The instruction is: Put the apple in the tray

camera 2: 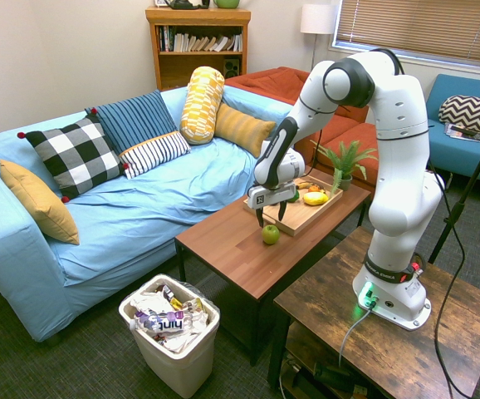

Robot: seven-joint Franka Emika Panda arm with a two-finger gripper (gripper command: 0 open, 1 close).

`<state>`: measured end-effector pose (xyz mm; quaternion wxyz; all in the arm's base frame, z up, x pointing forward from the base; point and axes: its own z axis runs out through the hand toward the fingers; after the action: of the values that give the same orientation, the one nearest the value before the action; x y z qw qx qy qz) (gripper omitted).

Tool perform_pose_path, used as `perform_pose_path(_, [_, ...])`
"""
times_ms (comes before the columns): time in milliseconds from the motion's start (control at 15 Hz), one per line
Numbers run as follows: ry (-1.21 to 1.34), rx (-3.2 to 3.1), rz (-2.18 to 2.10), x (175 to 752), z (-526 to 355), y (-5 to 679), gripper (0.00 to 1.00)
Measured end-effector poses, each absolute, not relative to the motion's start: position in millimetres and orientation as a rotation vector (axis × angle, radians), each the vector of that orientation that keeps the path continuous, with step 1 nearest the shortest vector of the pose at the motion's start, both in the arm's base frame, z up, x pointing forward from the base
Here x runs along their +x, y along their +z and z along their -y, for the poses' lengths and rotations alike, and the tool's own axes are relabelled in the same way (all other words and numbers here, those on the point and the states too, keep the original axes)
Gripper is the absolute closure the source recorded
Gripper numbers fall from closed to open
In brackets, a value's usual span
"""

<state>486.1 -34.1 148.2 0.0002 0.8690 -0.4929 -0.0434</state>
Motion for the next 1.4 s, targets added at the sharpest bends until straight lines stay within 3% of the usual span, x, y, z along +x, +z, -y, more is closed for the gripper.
perform_pose_path(800, [-0.195, 2.697, 1.548, 492, 31, 112, 0.00])
perform_pose_path(867, [-0.201, 2.695, 1.550, 491, 30, 110, 1.00])
perform_pose_path(1400, [-0.242, 2.682, 1.580, 487, 25, 99, 1.00])
